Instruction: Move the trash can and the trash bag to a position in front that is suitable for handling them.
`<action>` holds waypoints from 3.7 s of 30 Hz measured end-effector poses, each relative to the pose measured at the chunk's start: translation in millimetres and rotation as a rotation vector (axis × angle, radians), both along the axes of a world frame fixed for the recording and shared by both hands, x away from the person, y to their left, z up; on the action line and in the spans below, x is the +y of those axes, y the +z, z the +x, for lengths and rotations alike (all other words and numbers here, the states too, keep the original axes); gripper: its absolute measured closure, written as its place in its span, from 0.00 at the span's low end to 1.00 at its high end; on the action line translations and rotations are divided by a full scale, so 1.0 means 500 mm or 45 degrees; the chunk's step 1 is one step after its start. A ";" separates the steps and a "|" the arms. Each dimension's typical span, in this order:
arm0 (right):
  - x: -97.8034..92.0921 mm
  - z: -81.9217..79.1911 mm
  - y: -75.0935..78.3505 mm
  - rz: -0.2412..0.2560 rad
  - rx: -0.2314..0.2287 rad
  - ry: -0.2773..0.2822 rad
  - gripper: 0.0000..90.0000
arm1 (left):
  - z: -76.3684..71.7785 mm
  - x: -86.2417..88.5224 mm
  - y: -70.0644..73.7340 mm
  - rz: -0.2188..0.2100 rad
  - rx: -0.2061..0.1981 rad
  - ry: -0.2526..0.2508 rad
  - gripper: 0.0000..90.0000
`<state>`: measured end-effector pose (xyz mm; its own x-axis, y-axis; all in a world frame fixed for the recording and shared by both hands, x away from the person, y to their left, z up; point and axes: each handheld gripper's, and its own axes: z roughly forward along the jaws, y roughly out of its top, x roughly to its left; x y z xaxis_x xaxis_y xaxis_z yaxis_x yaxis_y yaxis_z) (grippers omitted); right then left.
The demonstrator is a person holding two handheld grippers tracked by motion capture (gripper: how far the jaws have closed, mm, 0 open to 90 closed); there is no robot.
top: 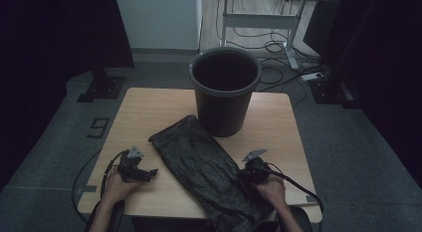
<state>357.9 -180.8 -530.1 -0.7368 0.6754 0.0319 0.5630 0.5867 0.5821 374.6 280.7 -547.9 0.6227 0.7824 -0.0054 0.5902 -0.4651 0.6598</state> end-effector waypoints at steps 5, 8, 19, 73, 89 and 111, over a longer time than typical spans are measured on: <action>-0.017 -0.006 0.010 -0.030 0.000 -0.020 0.73 | 0.000 0.000 0.000 0.000 0.001 0.000 0.00; 0.009 0.040 0.026 0.006 -0.048 -0.027 0.57 | 0.000 0.000 0.000 0.001 0.000 0.001 0.00; 0.156 0.196 0.018 0.038 -0.092 0.000 0.49 | 0.000 0.000 0.000 0.000 0.000 0.000 0.00; -0.377 0.005 0.066 0.002 -0.173 -0.711 0.99 | 0.000 -0.001 0.000 -0.002 -0.001 0.003 0.00; -0.264 0.107 0.064 0.006 -0.225 -0.634 0.55 | 0.011 -0.005 0.000 -0.006 0.003 0.019 0.00; -0.151 0.303 0.102 0.161 -0.243 -0.572 0.00 | 0.255 -0.082 0.095 -0.126 -0.158 -0.023 0.05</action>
